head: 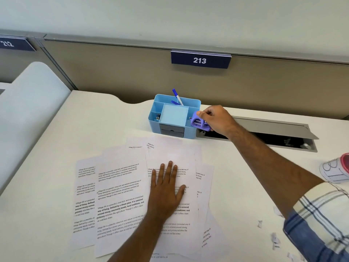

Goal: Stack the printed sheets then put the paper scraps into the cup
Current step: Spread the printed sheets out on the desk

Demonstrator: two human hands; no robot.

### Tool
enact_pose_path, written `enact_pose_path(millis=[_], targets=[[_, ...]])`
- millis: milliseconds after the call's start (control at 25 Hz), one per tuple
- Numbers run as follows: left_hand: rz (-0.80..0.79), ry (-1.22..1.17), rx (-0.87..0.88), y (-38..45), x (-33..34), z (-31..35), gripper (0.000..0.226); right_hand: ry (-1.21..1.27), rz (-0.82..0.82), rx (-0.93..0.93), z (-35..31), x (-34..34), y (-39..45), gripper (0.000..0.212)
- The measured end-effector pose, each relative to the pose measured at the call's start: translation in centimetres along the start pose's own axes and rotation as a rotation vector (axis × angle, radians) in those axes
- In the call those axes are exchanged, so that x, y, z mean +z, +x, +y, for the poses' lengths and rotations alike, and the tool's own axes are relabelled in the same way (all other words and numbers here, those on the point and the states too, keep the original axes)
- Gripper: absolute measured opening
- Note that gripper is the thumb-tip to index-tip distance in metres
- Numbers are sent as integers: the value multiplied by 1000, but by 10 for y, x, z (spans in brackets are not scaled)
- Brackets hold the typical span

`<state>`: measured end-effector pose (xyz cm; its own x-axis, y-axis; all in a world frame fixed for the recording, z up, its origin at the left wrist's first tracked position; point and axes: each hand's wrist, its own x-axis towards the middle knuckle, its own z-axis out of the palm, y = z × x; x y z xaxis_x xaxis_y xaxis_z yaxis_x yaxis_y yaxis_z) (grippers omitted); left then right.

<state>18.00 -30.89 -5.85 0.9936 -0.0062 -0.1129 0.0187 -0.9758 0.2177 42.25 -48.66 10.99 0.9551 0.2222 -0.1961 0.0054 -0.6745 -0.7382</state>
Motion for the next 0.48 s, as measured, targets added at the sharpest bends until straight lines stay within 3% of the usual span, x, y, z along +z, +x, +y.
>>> enact_pose_path(millis=[200,480], targets=[[6,-12,2,0,-2,0,78,-99,-32,75,-8,8,24,45],[26,-19,1,-1,-2,0,78,-63,-17,86,-22,7,46,29]])
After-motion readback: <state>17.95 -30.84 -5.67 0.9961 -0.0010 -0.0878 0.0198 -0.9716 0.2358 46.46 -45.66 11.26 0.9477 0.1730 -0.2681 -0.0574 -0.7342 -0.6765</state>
